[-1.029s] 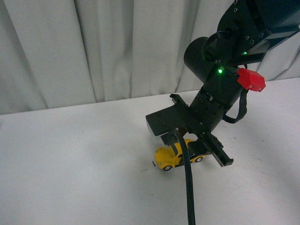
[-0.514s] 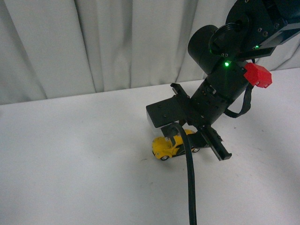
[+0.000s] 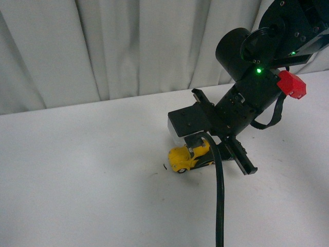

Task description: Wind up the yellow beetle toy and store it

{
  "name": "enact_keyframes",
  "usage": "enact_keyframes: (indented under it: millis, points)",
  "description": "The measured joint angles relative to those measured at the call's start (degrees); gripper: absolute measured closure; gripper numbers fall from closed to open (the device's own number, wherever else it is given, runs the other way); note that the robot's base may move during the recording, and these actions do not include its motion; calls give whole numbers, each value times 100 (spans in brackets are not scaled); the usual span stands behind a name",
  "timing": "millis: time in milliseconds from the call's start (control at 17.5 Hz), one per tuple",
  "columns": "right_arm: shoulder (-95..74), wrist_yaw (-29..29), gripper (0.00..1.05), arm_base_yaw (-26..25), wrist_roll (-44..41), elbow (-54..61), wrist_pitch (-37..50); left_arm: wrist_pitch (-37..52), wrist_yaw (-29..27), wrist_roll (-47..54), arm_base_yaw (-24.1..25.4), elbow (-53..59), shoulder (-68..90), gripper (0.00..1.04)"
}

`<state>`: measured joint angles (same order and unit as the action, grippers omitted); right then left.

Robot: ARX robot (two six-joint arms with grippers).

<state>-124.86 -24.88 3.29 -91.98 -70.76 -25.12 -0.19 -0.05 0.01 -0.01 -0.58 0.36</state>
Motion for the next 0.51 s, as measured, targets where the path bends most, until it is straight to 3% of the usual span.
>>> enact_keyframes:
  millis: [514]
  points:
    - [201,-393,63,-909,-520,588,-4,0,2,0,0,0,0,7]
